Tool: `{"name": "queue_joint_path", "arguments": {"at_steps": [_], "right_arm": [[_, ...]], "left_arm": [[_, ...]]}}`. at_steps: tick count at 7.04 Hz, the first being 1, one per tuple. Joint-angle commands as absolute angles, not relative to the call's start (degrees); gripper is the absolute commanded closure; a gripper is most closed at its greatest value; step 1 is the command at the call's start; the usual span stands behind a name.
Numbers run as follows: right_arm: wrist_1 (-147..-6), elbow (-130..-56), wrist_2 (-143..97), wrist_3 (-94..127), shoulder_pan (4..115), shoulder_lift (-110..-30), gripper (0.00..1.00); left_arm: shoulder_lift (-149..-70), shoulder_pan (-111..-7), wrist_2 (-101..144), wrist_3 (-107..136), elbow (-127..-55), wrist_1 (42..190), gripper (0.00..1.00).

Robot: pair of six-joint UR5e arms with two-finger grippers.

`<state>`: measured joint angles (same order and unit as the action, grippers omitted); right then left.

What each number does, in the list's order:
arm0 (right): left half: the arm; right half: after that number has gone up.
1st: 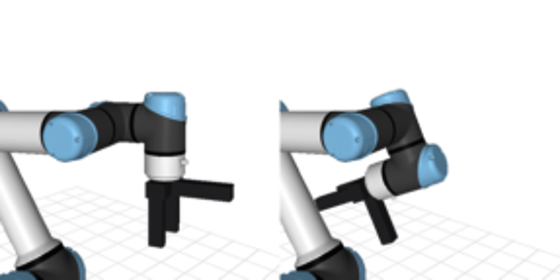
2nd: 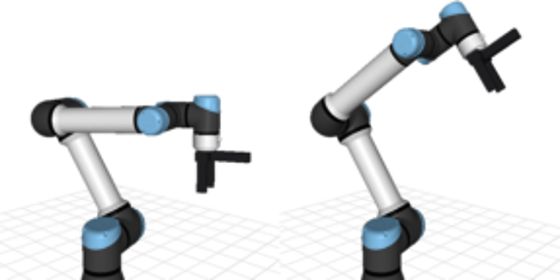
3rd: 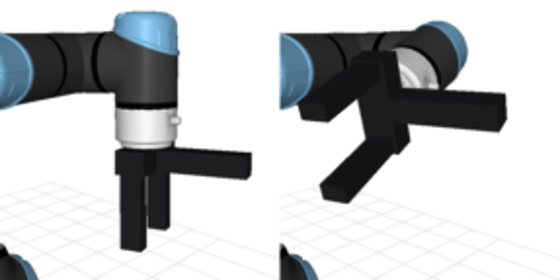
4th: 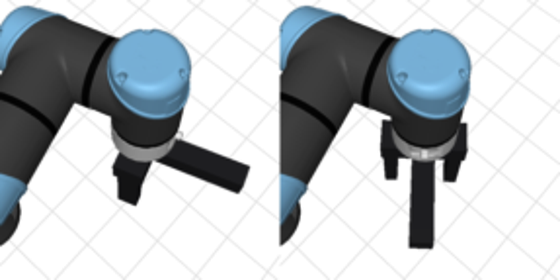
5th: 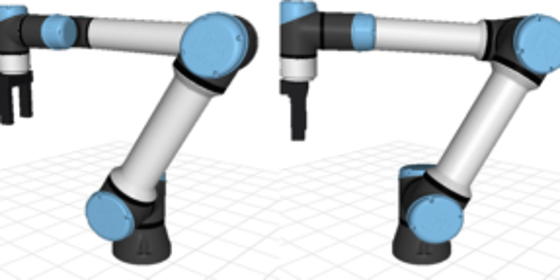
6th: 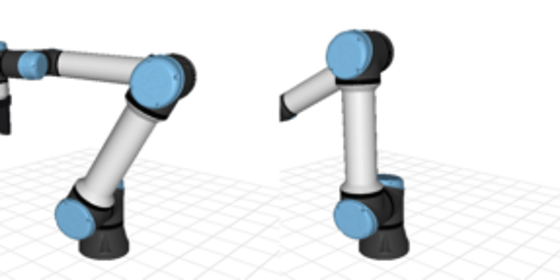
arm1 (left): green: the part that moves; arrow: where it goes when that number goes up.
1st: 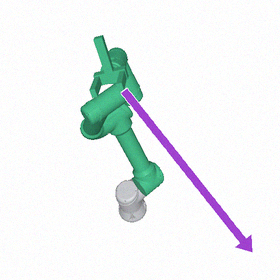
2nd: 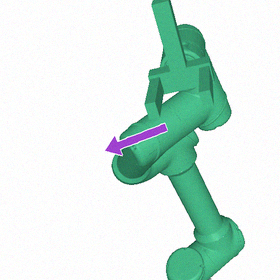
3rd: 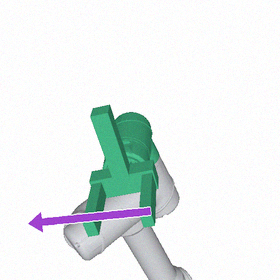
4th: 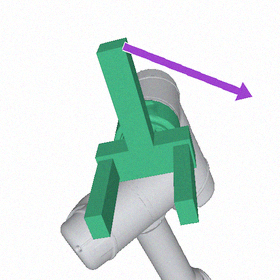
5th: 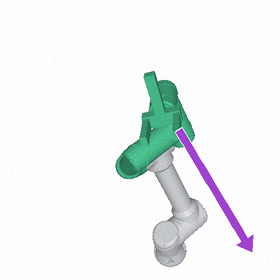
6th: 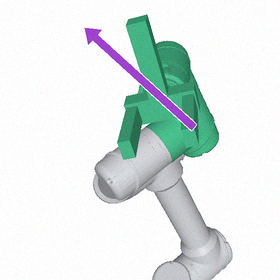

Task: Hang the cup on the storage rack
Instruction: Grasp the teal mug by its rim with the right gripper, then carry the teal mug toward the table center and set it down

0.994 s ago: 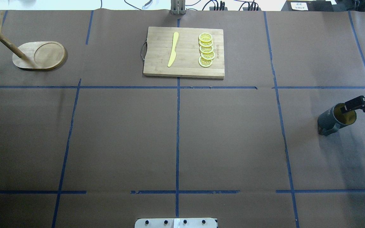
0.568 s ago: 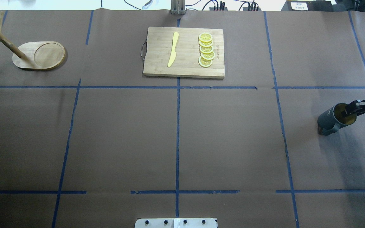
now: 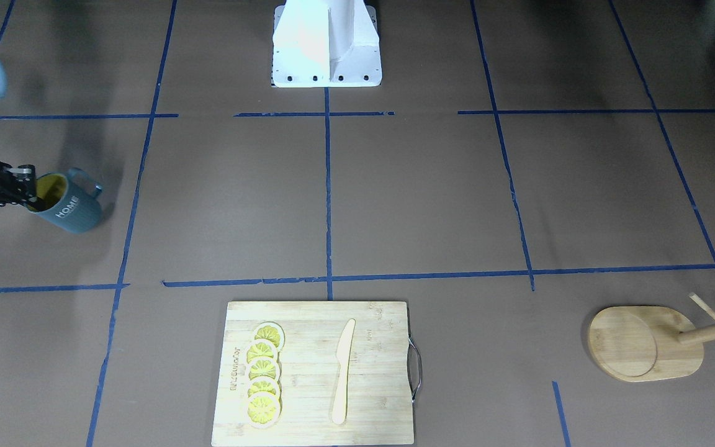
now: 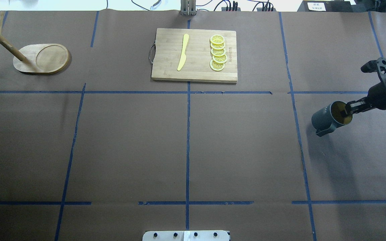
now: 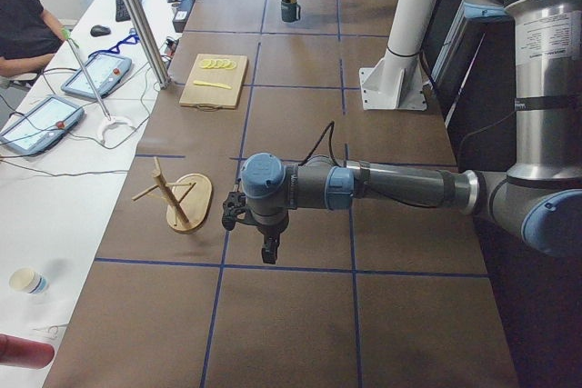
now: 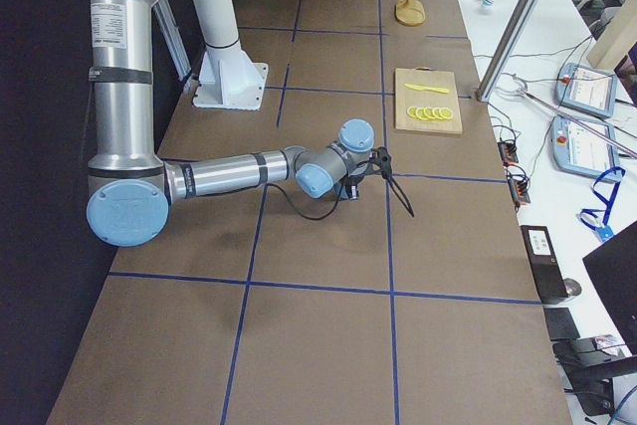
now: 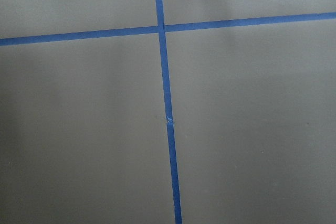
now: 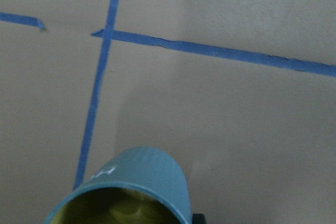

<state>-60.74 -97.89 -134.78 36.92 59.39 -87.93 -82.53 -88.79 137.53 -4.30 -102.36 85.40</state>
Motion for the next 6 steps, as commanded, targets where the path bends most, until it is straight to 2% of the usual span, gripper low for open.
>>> {"name": "queue_joint_path", "arguments": {"at_steps": [1, 4, 6], "right_arm": [[-69.12, -98.17, -134.83, 42.79, 57.14, -74.86, 1.0], [-78.72, -94.76, -126.24, 56.76, 45.73, -58.67, 1.0], [-80.68, -84.26, -122.11, 68.6, 41.16, -45.76, 1.0]], "left_arm": [[-82.44, -88.86, 137.55, -4.39, -102.39, 85.43, 0.0], [-82.35, -88.86, 137.55, -4.75, -102.13, 86.48, 0.0], [-82.35, -88.86, 137.55, -4.75, -102.39, 86.57, 0.0]]}}
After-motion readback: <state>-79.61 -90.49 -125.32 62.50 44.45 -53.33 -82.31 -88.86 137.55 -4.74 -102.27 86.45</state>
